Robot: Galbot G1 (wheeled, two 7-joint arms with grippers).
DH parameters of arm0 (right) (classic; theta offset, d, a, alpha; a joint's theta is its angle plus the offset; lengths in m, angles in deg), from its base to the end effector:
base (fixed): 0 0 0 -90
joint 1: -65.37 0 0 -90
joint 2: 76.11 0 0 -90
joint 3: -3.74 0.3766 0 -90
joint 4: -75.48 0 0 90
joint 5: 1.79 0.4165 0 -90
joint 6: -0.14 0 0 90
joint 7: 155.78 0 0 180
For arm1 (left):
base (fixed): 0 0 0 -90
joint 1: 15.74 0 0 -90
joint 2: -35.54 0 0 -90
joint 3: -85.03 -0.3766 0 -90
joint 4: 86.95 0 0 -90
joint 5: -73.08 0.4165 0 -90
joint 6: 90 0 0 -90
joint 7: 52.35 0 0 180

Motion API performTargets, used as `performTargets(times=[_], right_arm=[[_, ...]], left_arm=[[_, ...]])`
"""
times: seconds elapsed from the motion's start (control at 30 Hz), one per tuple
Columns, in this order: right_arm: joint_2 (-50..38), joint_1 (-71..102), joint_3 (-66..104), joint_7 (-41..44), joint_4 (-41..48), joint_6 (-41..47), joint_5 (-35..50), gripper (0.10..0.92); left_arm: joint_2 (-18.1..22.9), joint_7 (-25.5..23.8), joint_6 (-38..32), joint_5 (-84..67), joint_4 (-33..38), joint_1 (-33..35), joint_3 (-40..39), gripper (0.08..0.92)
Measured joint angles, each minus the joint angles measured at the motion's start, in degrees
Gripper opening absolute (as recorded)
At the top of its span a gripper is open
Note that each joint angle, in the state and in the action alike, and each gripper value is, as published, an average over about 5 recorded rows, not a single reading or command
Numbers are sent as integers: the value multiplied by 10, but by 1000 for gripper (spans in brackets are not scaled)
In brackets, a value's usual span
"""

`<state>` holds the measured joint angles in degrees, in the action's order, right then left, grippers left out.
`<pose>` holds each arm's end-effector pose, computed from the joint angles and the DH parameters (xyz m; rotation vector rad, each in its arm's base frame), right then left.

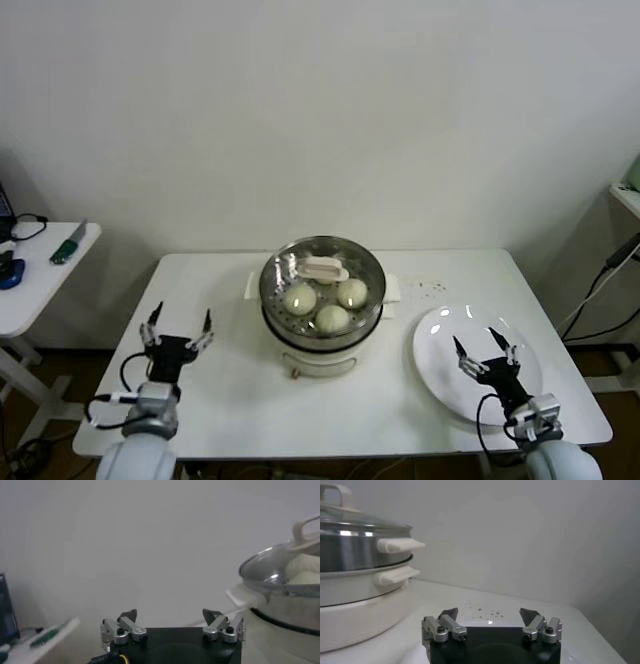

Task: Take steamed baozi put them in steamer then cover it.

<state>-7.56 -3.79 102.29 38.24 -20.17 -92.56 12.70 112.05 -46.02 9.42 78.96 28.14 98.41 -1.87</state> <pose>0.2800 -0.1801 -0.4167 0.2371 -2.9334 0.1862 0.2661 0.0665 -0.3272 0.1343 -2.9746 -0.5258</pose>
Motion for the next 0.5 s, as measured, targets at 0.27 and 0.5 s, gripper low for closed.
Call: performTargets(times=[0.27,0.5], right_arm=[[13,0,1,1,2,-13,-6,823],[17,-1,2,2,2,-18,-8,823]], left_arm=[[18,-2,-70,-41,-24,27,20,823],[24,-7,-100,-56,-37,40,28,823]])
